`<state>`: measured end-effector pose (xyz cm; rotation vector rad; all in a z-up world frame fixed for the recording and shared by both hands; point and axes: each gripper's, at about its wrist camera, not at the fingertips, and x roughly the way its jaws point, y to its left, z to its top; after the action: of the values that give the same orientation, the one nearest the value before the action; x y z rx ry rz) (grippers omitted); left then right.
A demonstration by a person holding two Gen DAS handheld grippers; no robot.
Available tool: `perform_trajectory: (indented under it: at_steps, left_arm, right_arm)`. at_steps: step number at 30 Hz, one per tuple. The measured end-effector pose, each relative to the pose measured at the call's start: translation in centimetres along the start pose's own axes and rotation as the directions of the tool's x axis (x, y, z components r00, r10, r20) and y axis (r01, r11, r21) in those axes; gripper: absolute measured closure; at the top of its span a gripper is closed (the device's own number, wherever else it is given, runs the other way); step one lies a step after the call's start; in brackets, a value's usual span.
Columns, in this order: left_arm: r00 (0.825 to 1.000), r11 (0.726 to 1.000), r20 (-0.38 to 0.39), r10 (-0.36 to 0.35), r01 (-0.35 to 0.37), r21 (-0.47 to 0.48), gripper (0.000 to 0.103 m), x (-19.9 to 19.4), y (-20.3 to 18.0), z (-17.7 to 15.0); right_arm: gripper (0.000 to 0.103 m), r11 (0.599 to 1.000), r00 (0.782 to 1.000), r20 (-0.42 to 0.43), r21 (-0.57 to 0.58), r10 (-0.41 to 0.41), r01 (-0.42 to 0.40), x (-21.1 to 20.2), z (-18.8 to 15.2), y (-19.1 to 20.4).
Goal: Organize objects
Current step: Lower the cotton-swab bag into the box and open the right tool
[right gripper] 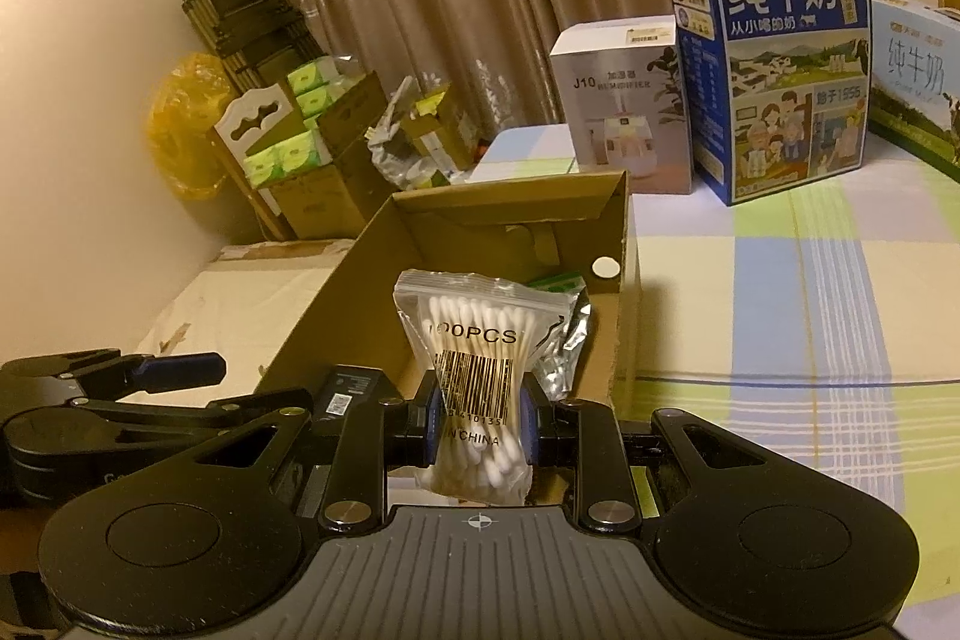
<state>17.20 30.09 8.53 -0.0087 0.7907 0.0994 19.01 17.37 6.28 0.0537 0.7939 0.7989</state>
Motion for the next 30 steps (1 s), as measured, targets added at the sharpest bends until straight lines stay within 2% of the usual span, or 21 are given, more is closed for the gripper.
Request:
perform_trajectory:
  at_steps: [14,15,16,17,18,22,30]
  left_arm:
    - [1.000,1.000,0.000,0.002,-0.002,-0.002,0.033,-0.1,0.3,-0.1]
    - [1.000,1.000,0.000,0.002,-0.002,-0.002,0.033,-0.1,0.3,-0.1]
    - [1.000,1.000,-0.001,0.002,-0.002,-0.003,0.033,-0.1,0.3,-0.1]
    - [1.000,1.000,-0.001,0.002,-0.002,-0.003,0.032,-0.1,0.3,-0.1]
    - [1.000,1.000,-0.002,0.004,-0.004,-0.003,0.031,0.0,0.3,-0.1]
    - [1.000,1.000,-0.008,0.008,-0.008,-0.002,0.030,0.1,0.3,-0.3]
    - [1.000,1.000,-0.011,0.017,-0.017,-0.005,0.027,0.0,0.7,-0.7]
  right_arm:
    - [0.080,1.000,1.000,-0.011,0.023,0.013,-0.013,1.0,0.2,0.0]
    - [0.077,0.999,1.000,0.000,0.037,0.032,-0.032,1.1,0.2,-0.2]
    - [0.061,0.997,0.999,0.017,0.055,0.050,-0.051,1.1,0.2,-0.4]
    - [0.035,0.996,0.998,0.036,0.069,0.057,-0.059,1.0,0.2,-0.6]
    - [0.026,0.995,0.997,0.053,0.081,0.052,-0.056,0.9,0.2,-0.8]
    - [0.023,0.992,0.997,0.068,0.119,0.040,-0.048,0.6,0.6,-1.5]
    - [0.023,0.994,0.998,0.051,0.106,0.020,-0.025,0.1,0.6,-1.4]
